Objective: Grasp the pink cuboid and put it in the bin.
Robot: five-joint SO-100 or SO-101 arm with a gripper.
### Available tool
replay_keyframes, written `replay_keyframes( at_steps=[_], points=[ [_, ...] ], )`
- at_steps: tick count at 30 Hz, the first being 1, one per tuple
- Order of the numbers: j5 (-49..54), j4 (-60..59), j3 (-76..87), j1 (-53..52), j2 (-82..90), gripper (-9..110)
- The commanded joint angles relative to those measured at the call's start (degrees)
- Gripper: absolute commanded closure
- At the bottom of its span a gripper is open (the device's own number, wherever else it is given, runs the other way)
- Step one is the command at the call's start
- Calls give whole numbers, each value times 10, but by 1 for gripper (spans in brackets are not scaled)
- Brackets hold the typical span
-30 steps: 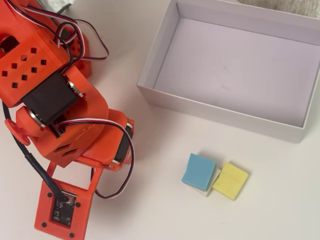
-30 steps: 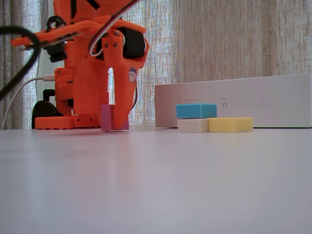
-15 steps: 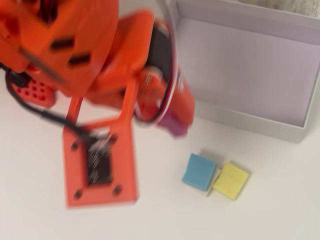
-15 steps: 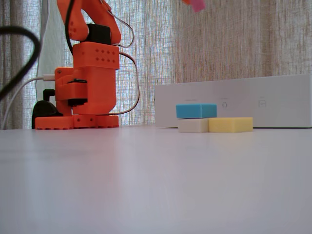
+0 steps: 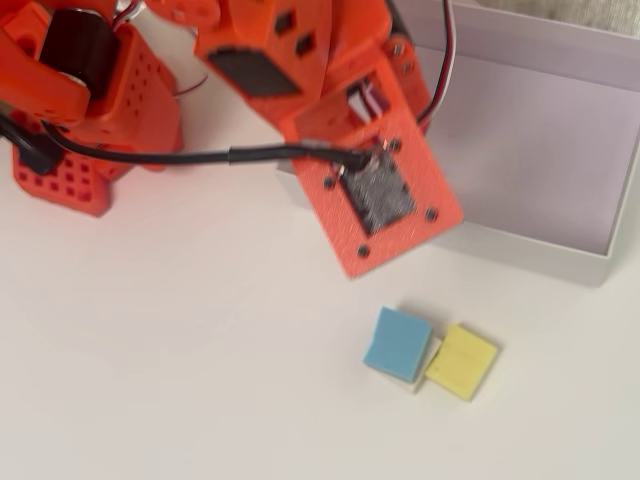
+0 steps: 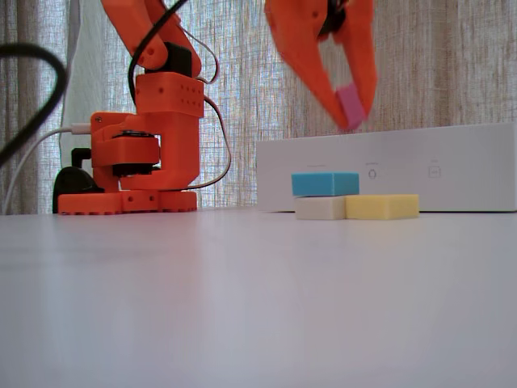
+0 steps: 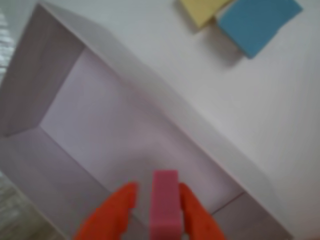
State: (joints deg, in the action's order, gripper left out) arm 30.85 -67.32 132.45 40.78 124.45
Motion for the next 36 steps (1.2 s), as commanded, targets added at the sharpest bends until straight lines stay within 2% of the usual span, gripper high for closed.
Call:
replay_keyframes(
  at_steps=[1, 6, 9, 16, 18, 22, 26, 28, 36],
  points=[
    [2, 43, 42, -2, 26, 58],
    [3, 134, 90, -4, 55, 55],
    [2, 220, 84, -24, 84, 59],
    [-9, 464, 104, -183, 239, 62],
    [-30, 493, 120, -230, 290, 62],
    [-100, 431, 177, -328, 395, 64],
    [-128, 250, 245, -389, 471, 65],
    [-134, 173, 276, -401, 500, 65],
    [-177, 15, 355, -384, 590, 70]
  ],
)
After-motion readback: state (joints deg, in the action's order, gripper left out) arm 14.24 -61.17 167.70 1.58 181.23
